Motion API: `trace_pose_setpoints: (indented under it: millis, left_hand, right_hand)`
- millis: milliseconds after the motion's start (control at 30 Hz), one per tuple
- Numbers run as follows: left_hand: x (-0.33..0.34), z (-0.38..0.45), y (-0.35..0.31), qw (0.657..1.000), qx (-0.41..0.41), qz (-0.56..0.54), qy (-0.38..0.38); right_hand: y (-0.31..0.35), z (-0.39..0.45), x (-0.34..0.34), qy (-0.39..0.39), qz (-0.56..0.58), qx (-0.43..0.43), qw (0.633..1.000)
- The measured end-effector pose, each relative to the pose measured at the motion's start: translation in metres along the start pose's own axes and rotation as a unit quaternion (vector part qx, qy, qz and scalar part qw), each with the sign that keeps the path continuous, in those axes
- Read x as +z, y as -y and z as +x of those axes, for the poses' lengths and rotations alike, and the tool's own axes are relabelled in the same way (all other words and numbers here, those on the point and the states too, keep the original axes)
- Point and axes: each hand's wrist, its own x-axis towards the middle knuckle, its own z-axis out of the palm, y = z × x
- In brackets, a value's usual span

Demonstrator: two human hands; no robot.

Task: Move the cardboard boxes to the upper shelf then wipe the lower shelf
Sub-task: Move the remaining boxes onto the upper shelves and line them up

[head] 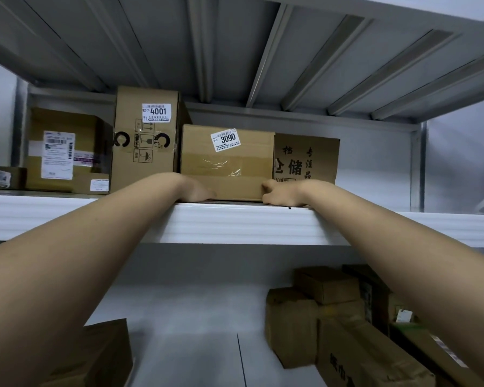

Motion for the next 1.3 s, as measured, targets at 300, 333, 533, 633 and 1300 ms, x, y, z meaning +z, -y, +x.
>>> trace_pose_setpoints:
  millis: [300, 333, 533, 633, 1300]
  left_hand:
    - [0.005, 0.023, 0.008, 0.994, -0.055, 0.008, -0.097]
    - [0.005, 0.025, 0.009, 0.994, -0.052, 0.004, -0.100]
    - [0.004, 0.023, 0.011, 0.988, -0.022, -0.002, -0.155]
    - [0.001, 0.015, 0.013, 0.948, -0.001, -0.017, -0.317]
    - [0.085, -0.082, -0.052, 0.743, 0.261, -0.134, -0.601]
  right_hand:
    - [-0.006, 0.008, 0.001, -0.097, -0.062, -0.019, 0.993]
    - [-0.006, 0.008, 0.001, -0.093, -0.061, -0.025, 0.993]
    - [-0.007, -0.001, -0.001, -0.122, -0.028, -0.038, 0.991]
    - [-0.011, -0.012, -0.004, -0.248, -0.007, -0.005, 0.969]
    - [-0.015, -0.132, 0.072, -0.585, 0.117, -0.136, 0.791]
